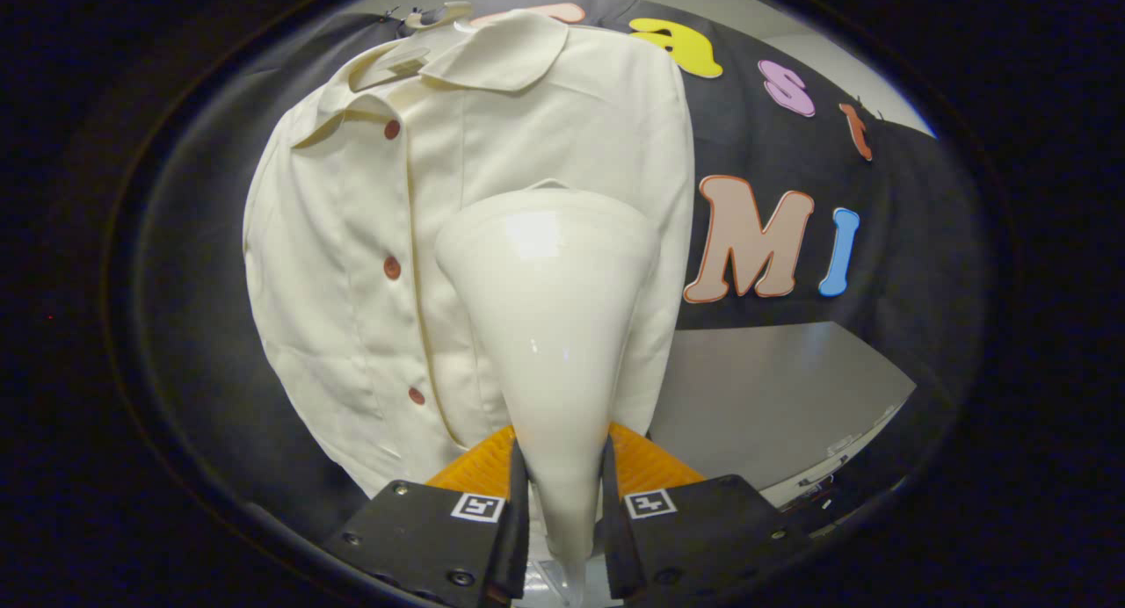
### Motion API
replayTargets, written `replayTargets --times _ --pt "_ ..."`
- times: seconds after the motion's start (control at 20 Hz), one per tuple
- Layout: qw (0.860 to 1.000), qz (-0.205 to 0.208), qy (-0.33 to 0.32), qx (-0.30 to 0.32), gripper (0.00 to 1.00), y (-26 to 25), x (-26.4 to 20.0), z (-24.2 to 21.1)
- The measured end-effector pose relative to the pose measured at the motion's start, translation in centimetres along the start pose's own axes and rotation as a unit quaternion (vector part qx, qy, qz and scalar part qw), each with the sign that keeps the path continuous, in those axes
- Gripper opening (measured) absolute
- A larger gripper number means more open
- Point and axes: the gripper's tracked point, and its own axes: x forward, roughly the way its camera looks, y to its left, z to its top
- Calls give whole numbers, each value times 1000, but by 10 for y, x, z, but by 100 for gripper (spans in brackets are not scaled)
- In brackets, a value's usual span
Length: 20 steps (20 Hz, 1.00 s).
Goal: Iron the clothes twice with a garment steamer, once on the left side and once on the right side.
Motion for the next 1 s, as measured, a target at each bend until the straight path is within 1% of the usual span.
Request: replayTargets --times 0.1,0.6,0.8,0.9,1.0 --pt "1000 3 9 9 35 2 4 -9" --pt "996 -8 83 14 35 1 36 -99" --pt "994 -9 106 17 36 1 43 -125" --pt "993 -8 111 30 36 2 44 -134" --pt "991 -15 128 31 36 -2 49 -148"
